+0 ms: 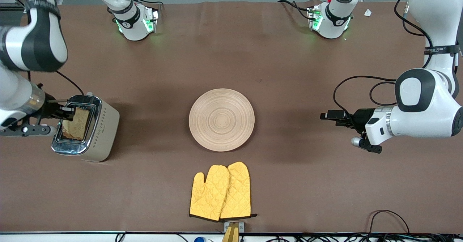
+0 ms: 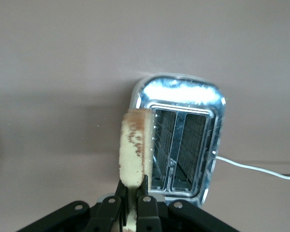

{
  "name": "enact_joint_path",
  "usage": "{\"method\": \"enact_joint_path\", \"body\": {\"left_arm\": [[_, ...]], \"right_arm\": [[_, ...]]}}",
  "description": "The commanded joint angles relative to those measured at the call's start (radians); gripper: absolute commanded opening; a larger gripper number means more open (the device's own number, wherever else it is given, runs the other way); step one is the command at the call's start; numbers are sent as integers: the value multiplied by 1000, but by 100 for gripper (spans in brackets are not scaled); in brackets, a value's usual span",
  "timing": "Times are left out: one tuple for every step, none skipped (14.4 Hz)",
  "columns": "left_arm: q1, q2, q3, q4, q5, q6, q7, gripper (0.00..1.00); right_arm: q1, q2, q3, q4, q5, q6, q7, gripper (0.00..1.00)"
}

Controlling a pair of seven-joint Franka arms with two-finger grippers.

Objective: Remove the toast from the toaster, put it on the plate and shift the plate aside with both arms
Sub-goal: 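Lift the toast out and carry it over the wooden plate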

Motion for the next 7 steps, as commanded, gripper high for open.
{"method": "enact_joint_path", "body": {"left_arm": [[5,9,-1,-9,-63,10,29,100],[5,16,-1,-9,-88,10,37,100],[5,22,-1,-9,-108,10,42,100],[5,25,-1,-9,-129,10,46,100],[5,29,-1,-9,-140,10,48,100],[5,32,-1,-9,-151,10,49,100],[4,40,-1,-9,-165,11,50,100]], "right_arm": [[124,10,-2,76,-42,-108,145,1],[201,10,-2,69,-43,-106,261,3],[277,13,-2,69,-45,-103,355,4],[345,34,-3,63,-43,-93,416,4],[399,83,-2,60,-16,-65,435,2],[420,137,-2,46,100,-3,441,0],[427,160,-3,-1,244,83,466,0]]}}
